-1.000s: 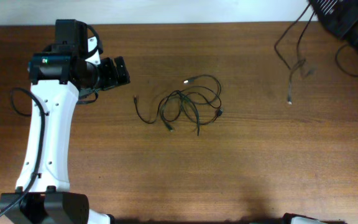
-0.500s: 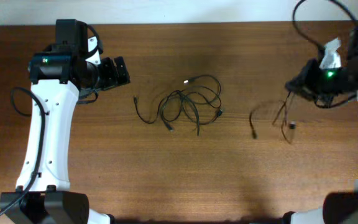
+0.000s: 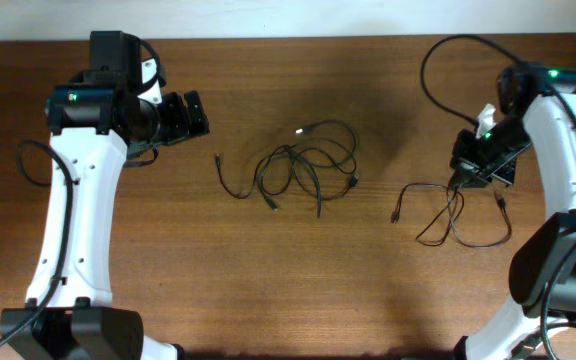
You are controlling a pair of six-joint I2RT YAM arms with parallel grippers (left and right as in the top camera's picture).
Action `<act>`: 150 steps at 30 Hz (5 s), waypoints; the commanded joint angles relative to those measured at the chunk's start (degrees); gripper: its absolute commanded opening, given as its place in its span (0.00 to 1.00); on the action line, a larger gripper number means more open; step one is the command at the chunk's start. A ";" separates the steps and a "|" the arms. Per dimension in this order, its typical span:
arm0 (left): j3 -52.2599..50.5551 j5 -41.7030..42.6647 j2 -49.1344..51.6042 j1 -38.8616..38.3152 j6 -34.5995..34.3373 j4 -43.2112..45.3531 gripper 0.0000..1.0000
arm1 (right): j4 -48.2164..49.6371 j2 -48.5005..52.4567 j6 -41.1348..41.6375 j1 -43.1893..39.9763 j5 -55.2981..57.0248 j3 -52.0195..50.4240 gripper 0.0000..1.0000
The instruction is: Untangle cables
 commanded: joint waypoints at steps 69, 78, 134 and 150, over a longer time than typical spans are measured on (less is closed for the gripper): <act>0.44 -0.24 0.15 0.11 -0.15 0.11 0.99 | 38.01 0.35 -12.22 -2.43 3.82 -25.53 0.74; 0.44 -0.26 0.15 0.09 -0.15 0.11 0.99 | 38.53 0.35 -12.22 -2.43 3.85 -26.75 0.63; 0.44 -0.26 0.15 0.09 -0.15 0.11 0.99 | 25.35 5.55 -6.78 -22.71 16.04 6.95 0.04; 0.44 -0.26 0.15 0.11 -0.15 0.11 0.99 | 31.58 5.99 -6.75 -25.86 18.29 -5.60 0.26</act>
